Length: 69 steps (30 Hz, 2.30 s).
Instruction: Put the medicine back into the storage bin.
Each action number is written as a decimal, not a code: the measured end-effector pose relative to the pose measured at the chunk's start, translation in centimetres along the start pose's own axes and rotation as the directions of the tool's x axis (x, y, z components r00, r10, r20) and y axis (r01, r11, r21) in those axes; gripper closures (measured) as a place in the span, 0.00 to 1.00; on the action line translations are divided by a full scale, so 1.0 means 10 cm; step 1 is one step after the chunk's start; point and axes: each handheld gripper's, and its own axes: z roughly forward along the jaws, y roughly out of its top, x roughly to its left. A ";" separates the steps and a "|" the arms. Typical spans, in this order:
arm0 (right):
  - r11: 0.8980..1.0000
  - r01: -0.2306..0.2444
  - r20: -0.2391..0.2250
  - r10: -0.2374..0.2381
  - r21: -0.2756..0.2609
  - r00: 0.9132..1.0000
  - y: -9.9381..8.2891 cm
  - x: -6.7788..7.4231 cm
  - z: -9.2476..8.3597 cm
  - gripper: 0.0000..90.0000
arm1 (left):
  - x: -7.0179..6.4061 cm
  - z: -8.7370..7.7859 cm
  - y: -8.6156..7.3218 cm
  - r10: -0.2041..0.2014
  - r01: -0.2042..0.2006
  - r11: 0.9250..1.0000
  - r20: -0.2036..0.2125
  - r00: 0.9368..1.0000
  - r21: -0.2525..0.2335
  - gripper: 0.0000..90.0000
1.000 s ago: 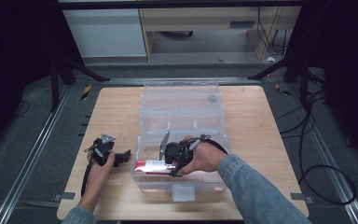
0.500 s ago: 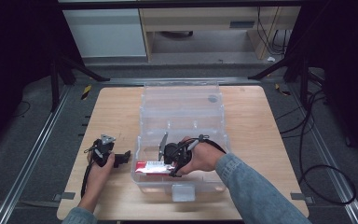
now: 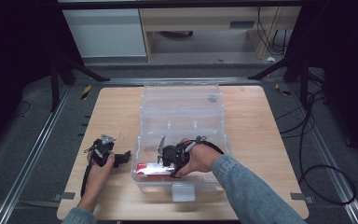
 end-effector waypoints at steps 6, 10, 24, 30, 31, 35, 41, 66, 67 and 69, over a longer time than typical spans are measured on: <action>1.000 0.001 -0.002 -0.001 0.014 1.000 0.00 0.00 0.03 0.57 | 0.00 0.00 0.00 -0.001 0.001 1.000 0.001 1.000 0.000 0.00; 1.000 0.002 -0.007 -0.002 0.022 1.000 0.00 -0.01 0.06 0.57 | 0.00 0.00 0.00 0.000 0.000 1.000 0.001 1.000 0.000 0.00; 0.999 -0.015 -0.017 0.016 0.033 1.000 -0.01 -0.02 0.15 0.57 | 0.00 0.00 0.00 0.001 -0.001 1.000 0.001 1.000 0.000 0.00; 0.999 -0.018 -0.022 0.019 0.048 1.000 0.00 -0.03 0.19 0.57 | 0.00 0.00 0.00 -0.003 0.003 1.000 0.002 1.000 -0.004 0.00; 0.999 -0.018 -0.026 0.020 0.049 0.999 -0.01 -0.04 0.19 0.57 | 0.00 0.00 0.00 -0.003 0.003 1.000 0.002 1.000 -0.003 0.00; 0.999 -0.020 -0.028 0.021 0.050 0.999 0.00 -0.04 0.22 0.57 | 0.00 0.00 0.00 -0.003 0.003 1.000 0.002 1.000 -0.004 0.00; 0.998 -0.028 -0.029 0.030 0.061 0.999 0.00 -0.03 0.25 0.57 | 0.00 0.00 0.00 0.002 -0.002 1.000 0.003 1.000 -0.001 0.00; 0.999 -0.051 -0.021 0.051 0.018 0.998 0.01 -0.03 0.18 0.55 | 0.00 0.00 0.00 0.000 0.000 1.000 0.003 1.000 -0.003 0.00; 0.998 -0.052 -0.013 0.053 0.018 0.999 0.01 -0.03 0.16 0.56 | 0.00 0.00 0.00 0.000 0.000 1.000 0.003 1.000 -0.003 0.00; 0.999 -0.054 0.005 0.054 -0.001 0.999 0.01 -0.02 0.10 0.58 | 0.00 0.01 0.00 0.000 0.000 1.000 0.003 1.000 -0.004 0.00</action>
